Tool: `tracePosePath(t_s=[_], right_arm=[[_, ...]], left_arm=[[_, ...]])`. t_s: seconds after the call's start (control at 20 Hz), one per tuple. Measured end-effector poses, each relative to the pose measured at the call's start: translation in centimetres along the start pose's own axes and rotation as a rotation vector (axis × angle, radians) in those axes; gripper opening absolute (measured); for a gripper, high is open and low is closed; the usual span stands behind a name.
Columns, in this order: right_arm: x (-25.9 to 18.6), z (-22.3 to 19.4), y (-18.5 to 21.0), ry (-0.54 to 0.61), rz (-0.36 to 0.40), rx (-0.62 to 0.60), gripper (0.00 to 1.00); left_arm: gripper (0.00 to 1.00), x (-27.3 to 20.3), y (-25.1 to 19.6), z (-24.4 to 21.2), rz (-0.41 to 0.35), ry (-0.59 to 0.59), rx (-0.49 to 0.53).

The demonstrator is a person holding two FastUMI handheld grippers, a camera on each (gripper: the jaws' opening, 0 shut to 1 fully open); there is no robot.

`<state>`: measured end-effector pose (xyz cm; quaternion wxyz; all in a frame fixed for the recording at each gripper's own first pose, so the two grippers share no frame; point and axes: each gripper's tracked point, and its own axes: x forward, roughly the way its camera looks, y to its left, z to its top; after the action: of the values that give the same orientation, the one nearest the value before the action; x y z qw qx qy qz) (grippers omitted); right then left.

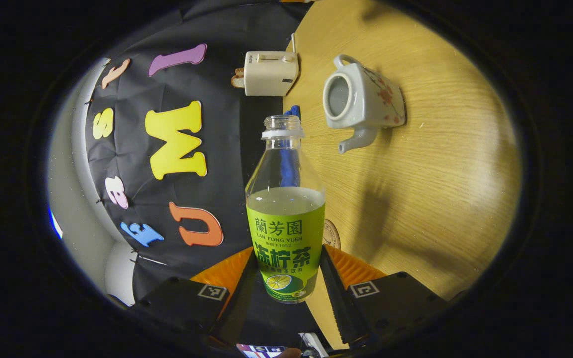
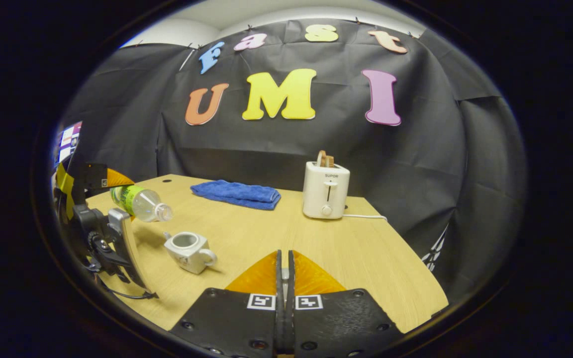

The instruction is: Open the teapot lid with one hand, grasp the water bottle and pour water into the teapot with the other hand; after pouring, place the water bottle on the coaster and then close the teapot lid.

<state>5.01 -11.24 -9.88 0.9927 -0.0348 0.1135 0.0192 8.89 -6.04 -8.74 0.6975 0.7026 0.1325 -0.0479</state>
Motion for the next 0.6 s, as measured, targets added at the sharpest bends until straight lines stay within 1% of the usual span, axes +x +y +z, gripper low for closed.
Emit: tracePosePath(t_s=[0.25,0.4,0.6], right_arm=[[-0.1,-0.4,-0.5,0.004,-0.001,0.015,0.0],[-0.3,-0.6,-0.7,0.005,-0.004,0.015,0.0],[-0.4,-0.7,-1.0,0.004,-0.001,0.019,0.0]], left_arm=[[0.74,0.3,0.1,1.3,-0.007,-0.007,0.098],[0.74,0.3,1.1,1.7,0.021,-0.003,0.17],[0.74,-0.1,1.7,1.9,0.046,-0.004,0.227]])
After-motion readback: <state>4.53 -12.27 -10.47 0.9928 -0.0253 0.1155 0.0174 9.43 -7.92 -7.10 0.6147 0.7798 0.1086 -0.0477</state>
